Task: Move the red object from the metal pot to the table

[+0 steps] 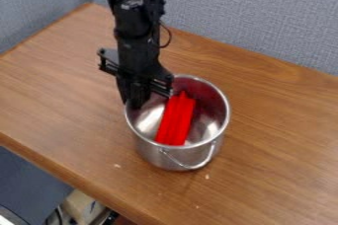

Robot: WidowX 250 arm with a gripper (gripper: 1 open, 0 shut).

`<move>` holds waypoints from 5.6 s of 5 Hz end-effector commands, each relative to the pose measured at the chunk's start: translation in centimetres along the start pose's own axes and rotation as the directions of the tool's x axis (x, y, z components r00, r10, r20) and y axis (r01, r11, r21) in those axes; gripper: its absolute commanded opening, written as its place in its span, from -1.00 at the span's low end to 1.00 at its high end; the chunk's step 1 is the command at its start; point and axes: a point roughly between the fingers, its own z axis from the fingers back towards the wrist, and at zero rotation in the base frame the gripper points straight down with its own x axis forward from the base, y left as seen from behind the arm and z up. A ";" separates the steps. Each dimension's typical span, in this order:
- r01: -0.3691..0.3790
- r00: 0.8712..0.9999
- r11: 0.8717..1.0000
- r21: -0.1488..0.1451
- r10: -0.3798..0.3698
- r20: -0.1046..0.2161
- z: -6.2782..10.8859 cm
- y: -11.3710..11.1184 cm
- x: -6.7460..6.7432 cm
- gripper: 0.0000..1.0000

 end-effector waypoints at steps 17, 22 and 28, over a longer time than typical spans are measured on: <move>-0.036 0.994 0.995 -0.095 0.046 0.100 1.6 9.9 5.3 1.00; -0.058 0.989 0.995 -0.080 0.068 0.131 4.4 7.7 4.4 1.00; -0.067 0.989 0.993 -0.101 0.079 0.125 5.0 2.7 3.9 1.00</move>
